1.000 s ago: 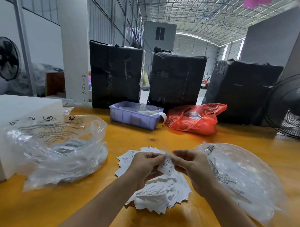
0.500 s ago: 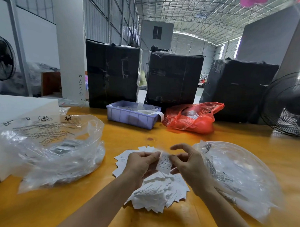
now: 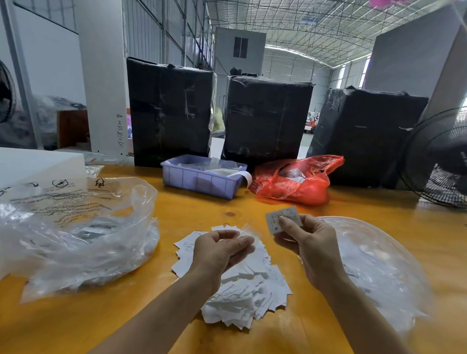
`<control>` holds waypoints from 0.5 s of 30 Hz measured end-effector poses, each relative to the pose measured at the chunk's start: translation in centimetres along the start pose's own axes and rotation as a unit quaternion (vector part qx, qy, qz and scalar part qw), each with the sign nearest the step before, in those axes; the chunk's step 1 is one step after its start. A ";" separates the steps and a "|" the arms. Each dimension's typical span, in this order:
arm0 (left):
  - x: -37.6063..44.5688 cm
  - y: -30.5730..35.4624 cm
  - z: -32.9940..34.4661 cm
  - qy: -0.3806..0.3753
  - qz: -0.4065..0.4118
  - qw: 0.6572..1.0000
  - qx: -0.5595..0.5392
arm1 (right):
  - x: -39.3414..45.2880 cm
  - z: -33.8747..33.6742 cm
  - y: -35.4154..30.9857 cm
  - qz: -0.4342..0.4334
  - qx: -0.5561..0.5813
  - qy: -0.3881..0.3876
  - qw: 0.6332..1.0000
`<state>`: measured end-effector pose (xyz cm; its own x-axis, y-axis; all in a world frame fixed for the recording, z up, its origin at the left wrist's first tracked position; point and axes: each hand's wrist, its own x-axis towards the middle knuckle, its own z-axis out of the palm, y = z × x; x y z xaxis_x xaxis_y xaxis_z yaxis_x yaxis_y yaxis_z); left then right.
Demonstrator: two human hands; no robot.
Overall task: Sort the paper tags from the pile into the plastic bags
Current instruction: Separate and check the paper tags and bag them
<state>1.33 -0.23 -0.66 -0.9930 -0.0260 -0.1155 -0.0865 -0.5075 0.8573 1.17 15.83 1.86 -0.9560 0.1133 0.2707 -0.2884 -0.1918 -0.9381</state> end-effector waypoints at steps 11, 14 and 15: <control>-0.7 -0.1 0.7 -0.034 -0.006 0.999 0.032 | -0.5 0.5 0.9 -0.051 -0.100 0.009 0.994; -0.8 -0.1 0.8 -0.047 -0.015 0.998 0.037 | -0.5 0.5 0.9 -0.051 -0.095 0.008 0.994; -0.8 -0.1 0.8 -0.051 -0.017 0.998 0.037 | -0.5 0.5 0.9 -0.051 -0.094 0.008 0.994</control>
<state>2.11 0.57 -0.22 -0.9920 0.0809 -0.0971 -0.1230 -0.4409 0.8891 1.38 15.14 0.97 -0.9211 0.1390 0.3637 -0.3664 0.0070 -0.9304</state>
